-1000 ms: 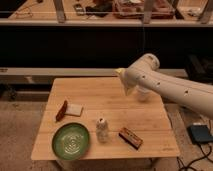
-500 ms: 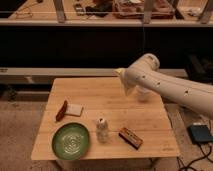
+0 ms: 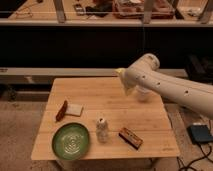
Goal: Knock the bottle over
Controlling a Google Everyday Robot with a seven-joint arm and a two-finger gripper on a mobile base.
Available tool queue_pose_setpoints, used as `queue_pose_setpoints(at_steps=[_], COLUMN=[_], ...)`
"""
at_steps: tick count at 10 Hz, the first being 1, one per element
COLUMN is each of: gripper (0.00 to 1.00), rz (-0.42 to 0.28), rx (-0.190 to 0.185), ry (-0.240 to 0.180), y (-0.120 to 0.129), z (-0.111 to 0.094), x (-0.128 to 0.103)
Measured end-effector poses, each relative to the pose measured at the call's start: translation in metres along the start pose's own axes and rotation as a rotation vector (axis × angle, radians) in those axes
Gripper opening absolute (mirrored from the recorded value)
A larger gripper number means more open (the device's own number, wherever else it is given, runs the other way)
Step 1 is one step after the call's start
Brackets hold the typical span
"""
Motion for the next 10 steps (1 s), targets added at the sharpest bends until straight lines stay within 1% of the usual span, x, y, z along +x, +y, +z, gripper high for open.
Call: queue_pose_setpoints(at_steps=[3,4,5,6,7,8,9,10], gripper=[0.80,0.78,0.73,0.63,0.51,0.43,0.33,0.21], rz=[0.003,0.011,0.020,0.038,0.064,0.080,0.088,0.095], rx=[-0.001,-0.008,-0.013,-0.021,-0.030,-0.040,-0.058,-0.093], ry=[-0.002,-0.025,-0.052,-0.104,-0.182,-0.230,-0.267,-0.293], y=[0.000,0.002,0.006,0.016,0.033,0.050,0.073,0.108], z=[0.000,0.000,-0.001,-0.002,-0.009,-0.017,-0.029,-0.047], x=[0.000,-0.004,-0.009,-0.018,-0.028,-0.030,-0.025,-0.010])
